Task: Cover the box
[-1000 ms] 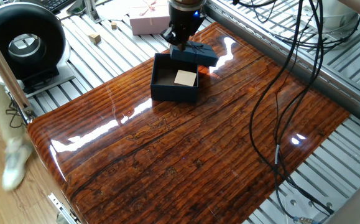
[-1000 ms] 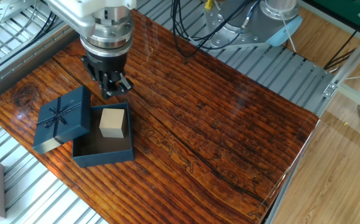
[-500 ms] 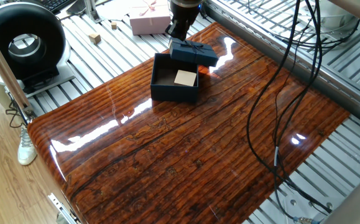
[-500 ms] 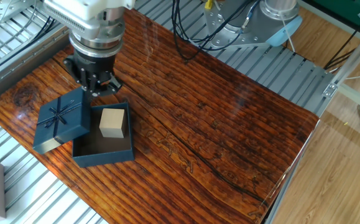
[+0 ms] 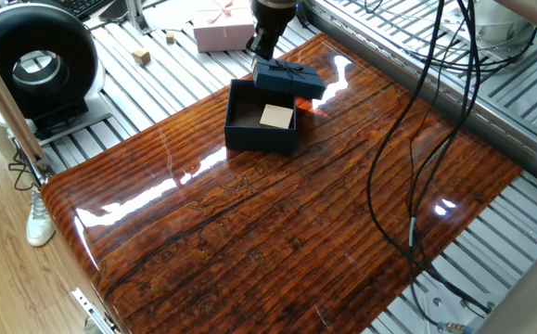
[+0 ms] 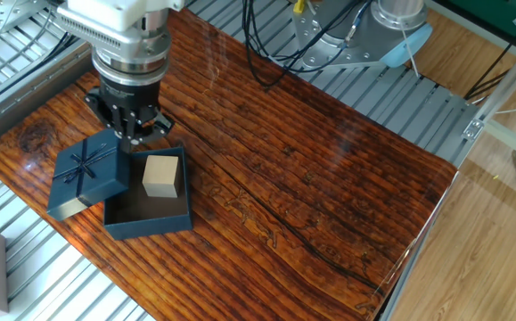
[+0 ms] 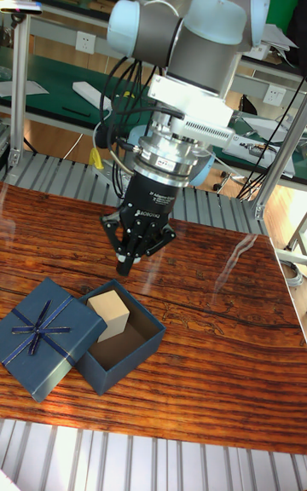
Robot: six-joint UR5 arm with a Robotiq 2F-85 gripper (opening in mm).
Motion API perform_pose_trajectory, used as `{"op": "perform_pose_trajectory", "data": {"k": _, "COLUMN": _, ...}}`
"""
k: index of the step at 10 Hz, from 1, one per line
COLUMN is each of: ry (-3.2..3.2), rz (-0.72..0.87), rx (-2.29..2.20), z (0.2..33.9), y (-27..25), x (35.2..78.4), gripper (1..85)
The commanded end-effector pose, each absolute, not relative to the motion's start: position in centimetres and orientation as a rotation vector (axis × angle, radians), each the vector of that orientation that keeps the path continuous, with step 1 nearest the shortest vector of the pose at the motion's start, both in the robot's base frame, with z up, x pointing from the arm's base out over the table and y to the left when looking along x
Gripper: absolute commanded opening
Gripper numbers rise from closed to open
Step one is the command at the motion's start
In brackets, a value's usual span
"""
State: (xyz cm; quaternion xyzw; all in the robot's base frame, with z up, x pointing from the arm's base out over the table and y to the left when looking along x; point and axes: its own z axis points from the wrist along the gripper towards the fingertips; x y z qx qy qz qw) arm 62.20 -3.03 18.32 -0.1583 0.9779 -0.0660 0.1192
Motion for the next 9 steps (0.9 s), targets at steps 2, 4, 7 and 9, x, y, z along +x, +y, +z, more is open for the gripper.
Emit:
{"op": "perform_pose_trajectory", "data": {"k": 2, "ry": 2.861, "rz": -0.18, "rx": -0.447, "z": 17.5, "y": -2.3, "x": 61.9, "gripper": 74.7}}
{"op": "perform_pose_trajectory", "data": {"k": 4, "ry": 2.862, "rz": -0.116, "rx": -0.382, "z": 17.7, "y": -1.4, "x": 62.1, "gripper": 85.0}}
{"op": "perform_pose_trajectory", "data": {"k": 7, "ry": 2.872, "rz": -0.14, "rx": -0.404, "z": 17.9, "y": -1.8, "x": 62.1, "gripper": 85.0}}
{"op": "perform_pose_trajectory", "data": {"k": 9, "ry": 2.875, "rz": -0.173, "rx": -0.401, "z": 17.9, "y": -2.4, "x": 62.0, "gripper": 83.0}}
